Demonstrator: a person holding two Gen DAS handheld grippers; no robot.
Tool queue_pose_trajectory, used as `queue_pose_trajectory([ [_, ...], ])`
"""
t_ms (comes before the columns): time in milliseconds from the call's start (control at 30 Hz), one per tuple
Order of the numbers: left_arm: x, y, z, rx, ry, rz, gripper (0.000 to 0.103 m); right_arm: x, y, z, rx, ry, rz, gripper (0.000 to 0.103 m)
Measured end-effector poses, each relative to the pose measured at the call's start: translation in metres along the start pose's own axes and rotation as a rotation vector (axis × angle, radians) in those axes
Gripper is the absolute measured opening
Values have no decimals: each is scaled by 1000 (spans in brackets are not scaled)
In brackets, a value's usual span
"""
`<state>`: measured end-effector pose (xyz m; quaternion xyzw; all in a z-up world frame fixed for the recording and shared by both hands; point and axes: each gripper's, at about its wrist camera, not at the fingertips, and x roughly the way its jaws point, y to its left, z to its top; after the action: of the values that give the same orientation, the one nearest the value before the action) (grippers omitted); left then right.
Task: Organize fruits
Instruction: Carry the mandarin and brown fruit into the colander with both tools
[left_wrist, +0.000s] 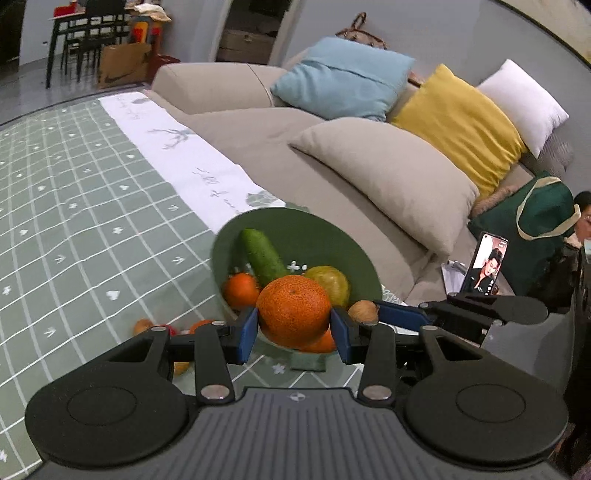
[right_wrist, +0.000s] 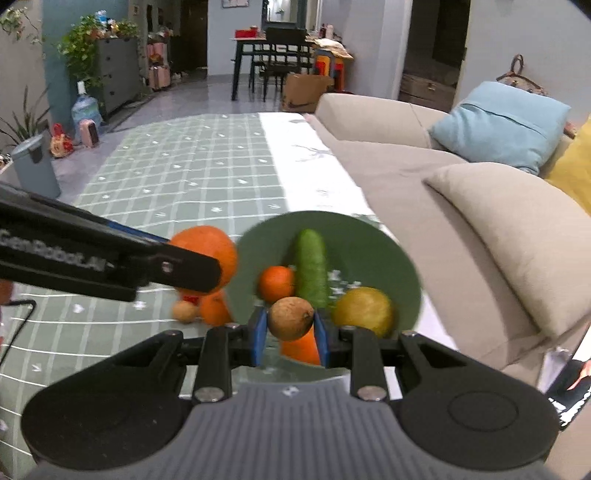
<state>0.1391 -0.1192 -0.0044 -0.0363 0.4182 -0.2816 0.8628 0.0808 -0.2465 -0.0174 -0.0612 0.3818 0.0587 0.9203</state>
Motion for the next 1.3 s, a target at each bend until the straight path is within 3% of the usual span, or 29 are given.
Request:
queue_pose_trajectory([
  [200, 28, -4, 8, 7, 59, -15, 48, 22, -35, 8, 11, 102, 18, 23],
  [333, 45, -8, 12, 30, 101, 28, 48, 38, -48, 12, 44, 165, 81, 23],
  [533, 68, -6, 18, 50, 169, 83, 48, 58, -47, 16, -20, 226, 81, 23],
  [767, 90, -11, 14, 142, 258, 133, 48, 78, -46, 15, -70, 291, 77, 23],
  [1100, 100, -14, 12, 181, 280, 144, 49, 86, -48, 17, -95, 323, 75, 24],
  [1300, 95, -14, 12, 191, 263, 155, 55, 84, -43, 18, -117, 323, 62, 26],
])
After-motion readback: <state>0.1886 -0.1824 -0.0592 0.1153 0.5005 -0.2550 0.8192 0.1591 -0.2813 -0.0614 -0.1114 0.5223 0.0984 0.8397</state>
